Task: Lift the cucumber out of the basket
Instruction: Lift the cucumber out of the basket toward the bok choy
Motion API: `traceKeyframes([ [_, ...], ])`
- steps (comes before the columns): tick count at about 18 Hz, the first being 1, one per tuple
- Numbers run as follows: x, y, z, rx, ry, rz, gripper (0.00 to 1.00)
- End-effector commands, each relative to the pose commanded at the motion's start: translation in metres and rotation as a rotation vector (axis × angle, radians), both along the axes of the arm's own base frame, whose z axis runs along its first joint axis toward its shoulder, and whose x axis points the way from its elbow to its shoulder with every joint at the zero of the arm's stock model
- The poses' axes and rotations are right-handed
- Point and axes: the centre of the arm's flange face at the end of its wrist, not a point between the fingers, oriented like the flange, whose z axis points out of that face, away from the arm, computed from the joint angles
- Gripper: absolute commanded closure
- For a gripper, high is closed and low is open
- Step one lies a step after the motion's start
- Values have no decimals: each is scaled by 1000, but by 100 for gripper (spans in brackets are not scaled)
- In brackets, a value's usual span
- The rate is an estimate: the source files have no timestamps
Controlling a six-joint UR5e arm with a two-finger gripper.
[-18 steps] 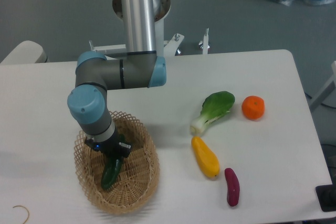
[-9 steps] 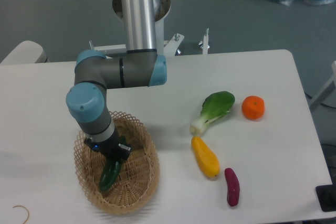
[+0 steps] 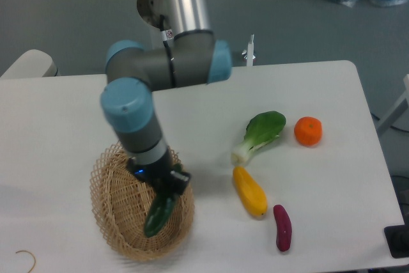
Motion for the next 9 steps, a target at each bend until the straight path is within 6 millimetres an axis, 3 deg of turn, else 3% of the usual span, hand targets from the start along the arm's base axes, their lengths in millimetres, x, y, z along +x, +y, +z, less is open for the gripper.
traceKeyframes([
  [2,-27,-22,13,-7,15,-35,68],
  [9,-99,-90,26,-71,15,-195,68],
])
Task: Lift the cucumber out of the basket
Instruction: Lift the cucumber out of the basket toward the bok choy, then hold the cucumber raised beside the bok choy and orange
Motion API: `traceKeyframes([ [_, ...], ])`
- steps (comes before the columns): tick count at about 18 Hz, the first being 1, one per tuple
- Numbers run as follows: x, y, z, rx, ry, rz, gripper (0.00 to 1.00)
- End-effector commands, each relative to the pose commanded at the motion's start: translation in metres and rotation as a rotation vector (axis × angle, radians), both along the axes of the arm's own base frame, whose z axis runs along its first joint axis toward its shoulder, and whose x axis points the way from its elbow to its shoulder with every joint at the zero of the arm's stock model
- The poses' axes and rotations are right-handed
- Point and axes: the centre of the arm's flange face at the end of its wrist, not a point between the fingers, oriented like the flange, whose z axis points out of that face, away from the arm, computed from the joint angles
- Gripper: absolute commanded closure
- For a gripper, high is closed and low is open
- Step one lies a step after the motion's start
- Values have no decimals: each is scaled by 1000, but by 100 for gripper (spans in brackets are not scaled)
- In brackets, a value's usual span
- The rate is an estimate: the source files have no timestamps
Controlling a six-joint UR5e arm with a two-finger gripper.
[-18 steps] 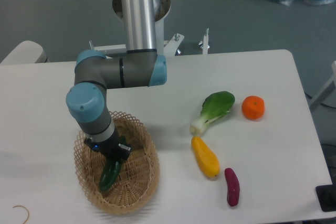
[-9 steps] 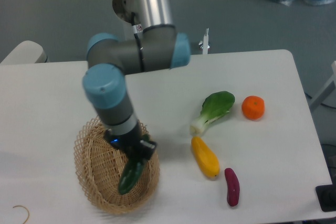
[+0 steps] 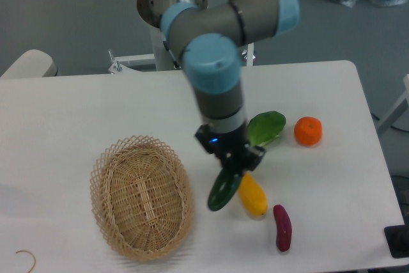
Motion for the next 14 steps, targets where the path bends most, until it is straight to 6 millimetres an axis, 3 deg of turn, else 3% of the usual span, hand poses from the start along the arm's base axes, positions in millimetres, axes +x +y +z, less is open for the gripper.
traceKeyframes([
  [3,-27,-30,8,20,-13,-71,68],
  [6,-41,-47,3,7,-30,-80,68],
  [14,-70,-66,-6,0,-31,-105,68],
])
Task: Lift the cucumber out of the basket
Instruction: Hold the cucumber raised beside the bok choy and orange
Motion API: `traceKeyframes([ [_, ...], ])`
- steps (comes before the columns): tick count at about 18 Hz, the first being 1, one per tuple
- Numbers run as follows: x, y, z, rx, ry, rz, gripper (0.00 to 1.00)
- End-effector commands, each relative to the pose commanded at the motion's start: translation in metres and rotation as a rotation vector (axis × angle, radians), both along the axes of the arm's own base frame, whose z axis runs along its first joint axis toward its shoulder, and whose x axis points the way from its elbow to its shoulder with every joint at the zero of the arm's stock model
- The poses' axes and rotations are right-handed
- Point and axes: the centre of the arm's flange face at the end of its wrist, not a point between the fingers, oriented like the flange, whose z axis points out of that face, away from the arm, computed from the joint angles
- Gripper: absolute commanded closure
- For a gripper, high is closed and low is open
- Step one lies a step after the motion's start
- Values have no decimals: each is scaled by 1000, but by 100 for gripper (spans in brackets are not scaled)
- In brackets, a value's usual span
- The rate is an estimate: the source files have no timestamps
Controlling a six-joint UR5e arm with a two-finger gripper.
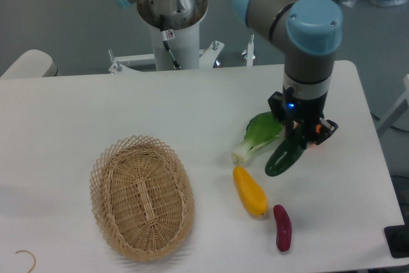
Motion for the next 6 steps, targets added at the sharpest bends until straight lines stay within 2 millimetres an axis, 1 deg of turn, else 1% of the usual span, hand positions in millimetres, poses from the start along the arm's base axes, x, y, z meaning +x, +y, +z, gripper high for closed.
traceKeyframes([
  [2,-3,-4,0,-2,-1,0,68],
  [6,-2,-6,2,-3,-2,2,68],
])
